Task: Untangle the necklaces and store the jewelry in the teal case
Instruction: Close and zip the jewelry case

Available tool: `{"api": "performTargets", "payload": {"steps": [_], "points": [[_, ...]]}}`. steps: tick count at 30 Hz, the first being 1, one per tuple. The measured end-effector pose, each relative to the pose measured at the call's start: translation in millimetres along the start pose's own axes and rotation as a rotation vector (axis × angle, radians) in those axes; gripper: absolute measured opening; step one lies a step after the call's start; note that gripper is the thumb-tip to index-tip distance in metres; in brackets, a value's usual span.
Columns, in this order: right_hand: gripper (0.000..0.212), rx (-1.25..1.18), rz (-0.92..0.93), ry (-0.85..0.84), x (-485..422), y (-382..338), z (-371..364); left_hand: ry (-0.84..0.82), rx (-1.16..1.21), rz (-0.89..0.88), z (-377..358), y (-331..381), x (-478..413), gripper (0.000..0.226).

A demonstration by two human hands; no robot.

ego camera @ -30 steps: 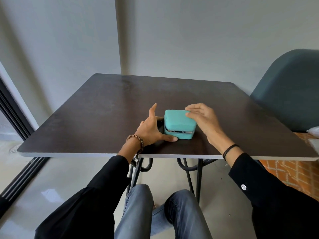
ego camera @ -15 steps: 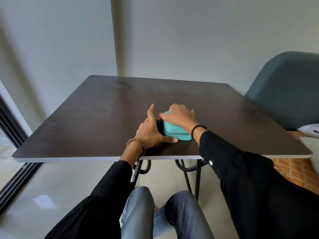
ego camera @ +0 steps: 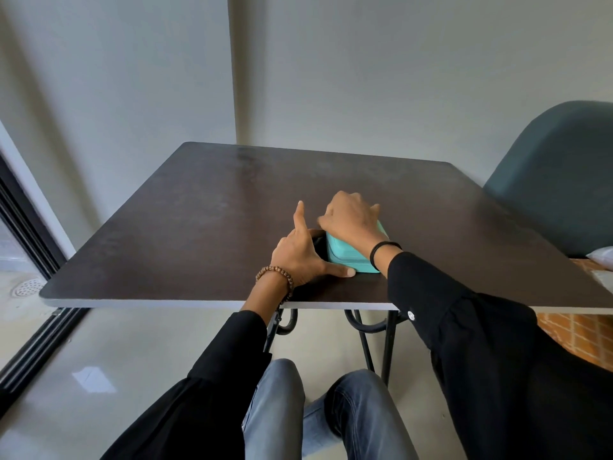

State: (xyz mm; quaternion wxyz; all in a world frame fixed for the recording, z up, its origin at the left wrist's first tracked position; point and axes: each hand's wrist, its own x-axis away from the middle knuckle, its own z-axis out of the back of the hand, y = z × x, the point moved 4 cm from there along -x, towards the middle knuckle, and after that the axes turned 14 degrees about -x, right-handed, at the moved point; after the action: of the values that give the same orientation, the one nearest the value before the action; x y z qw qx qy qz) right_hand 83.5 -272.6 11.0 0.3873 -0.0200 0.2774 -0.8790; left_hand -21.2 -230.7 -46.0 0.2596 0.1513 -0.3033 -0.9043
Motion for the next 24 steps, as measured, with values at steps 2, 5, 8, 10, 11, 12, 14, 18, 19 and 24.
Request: {"api": "performTargets", "payload": {"steps": [2,5,8,10,11,12,14,18,19,24], "points": [[0.011,0.040,0.075,-0.052,3.6,-6.3,-3.0,-0.009,-0.012,0.017,-0.8,-1.7,-1.7,0.156],[0.010,0.153,0.203,-0.059,13.5,-13.3,-3.7,-0.018,-0.019,0.036,-3.5,-3.2,-3.6,0.160],[0.010,0.243,0.307,-0.029,24.8,-16.0,-4.0,-0.019,-0.017,0.040,-3.6,-2.8,-3.7,0.161],[0.013,0.290,0.355,-0.012,31.7,-17.7,-4.6,-0.021,-0.016,0.038,-3.0,-3.0,-3.5,0.160],[0.015,0.305,0.369,-0.012,35.7,-18.5,-4.6,-0.025,-0.015,0.042,-2.3,-3.8,-2.9,0.159],[0.016,0.316,0.377,-0.016,40.4,-19.1,-4.6,-0.028,-0.016,0.043,-1.6,-4.7,-2.5,0.158],[0.015,0.333,0.397,-0.023,52.8,-19.6,-3.0,-0.023,-0.037,0.032,-1.5,-7.0,-2.9,0.152],[0.013,0.379,0.467,0.004,80.1,-21.3,4.5,0.026,-0.096,0.039,-0.1,-8.5,-3.5,0.124],[0.015,0.367,0.484,0.000,86.1,-21.2,6.9,0.043,-0.096,0.028,0.8,-7.7,-2.3,0.120],[0.025,0.270,0.516,-0.082,108.6,-12.6,20.4,0.044,-0.178,-0.072,4.1,-2.6,3.1,0.090]]}}
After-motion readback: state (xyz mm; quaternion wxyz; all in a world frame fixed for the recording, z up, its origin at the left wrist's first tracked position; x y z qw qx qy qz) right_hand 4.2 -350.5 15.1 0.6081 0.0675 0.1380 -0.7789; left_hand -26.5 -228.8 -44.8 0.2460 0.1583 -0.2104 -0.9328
